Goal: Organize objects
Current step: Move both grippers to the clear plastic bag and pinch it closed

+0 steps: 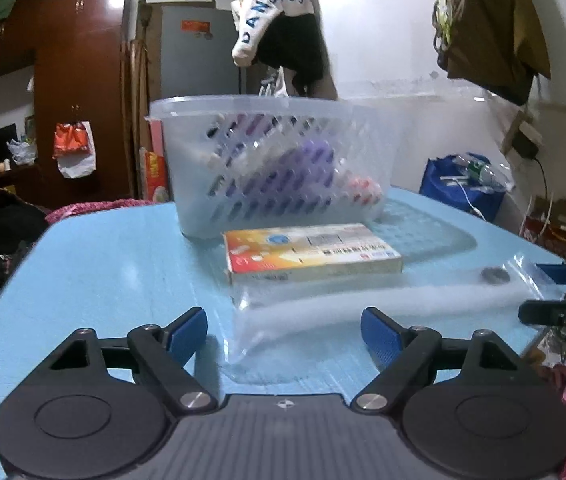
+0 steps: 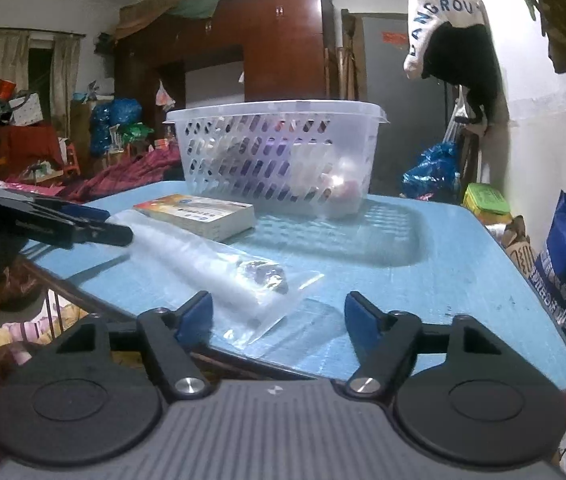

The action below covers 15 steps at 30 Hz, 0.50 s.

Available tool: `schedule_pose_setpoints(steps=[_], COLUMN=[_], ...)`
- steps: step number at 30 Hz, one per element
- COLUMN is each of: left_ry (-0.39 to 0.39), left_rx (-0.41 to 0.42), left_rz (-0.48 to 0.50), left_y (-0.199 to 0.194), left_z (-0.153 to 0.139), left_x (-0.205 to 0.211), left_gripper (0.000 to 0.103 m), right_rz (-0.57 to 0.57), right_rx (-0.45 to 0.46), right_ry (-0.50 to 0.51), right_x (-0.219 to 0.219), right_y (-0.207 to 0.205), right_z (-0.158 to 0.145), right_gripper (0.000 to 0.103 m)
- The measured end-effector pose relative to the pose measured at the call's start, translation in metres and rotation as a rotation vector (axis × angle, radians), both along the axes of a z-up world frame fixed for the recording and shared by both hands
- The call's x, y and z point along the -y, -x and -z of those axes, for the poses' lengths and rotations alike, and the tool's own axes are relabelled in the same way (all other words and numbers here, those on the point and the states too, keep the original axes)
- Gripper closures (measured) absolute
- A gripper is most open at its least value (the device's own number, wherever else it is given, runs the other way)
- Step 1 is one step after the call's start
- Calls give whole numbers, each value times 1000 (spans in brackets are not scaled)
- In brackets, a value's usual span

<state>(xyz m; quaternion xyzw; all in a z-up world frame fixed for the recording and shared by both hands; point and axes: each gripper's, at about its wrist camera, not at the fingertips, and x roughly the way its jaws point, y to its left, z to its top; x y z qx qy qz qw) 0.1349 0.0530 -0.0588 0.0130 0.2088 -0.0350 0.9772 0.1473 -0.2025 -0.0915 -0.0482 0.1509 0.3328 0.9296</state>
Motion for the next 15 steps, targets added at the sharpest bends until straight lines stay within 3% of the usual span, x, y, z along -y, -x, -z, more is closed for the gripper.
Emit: schedule_pose_setpoints(steps=[3,5,7,10,15], left_ry=[-6,-11,-31,-34,-33], left_rx=[16,24,35,52,65], left_rz=[-1,13,1,-1,-7], left_y=[3,6,8,12,15], left_z=[2,2,3,4,4], left_x=[4,7,11,10,7], left_gripper=[22,33,38,45,59], right_rz=[-17,-34,-51,-68,-95], right_rx=[7,10,11,13,22], right_ry=[-6,-7,-10,-10,-14], right_x=[0,2,3,4,10], right_y=[3,4,3,1,-2], right_z=[1,1,0,-1,0], right_gripper=[38,43,56,65,71])
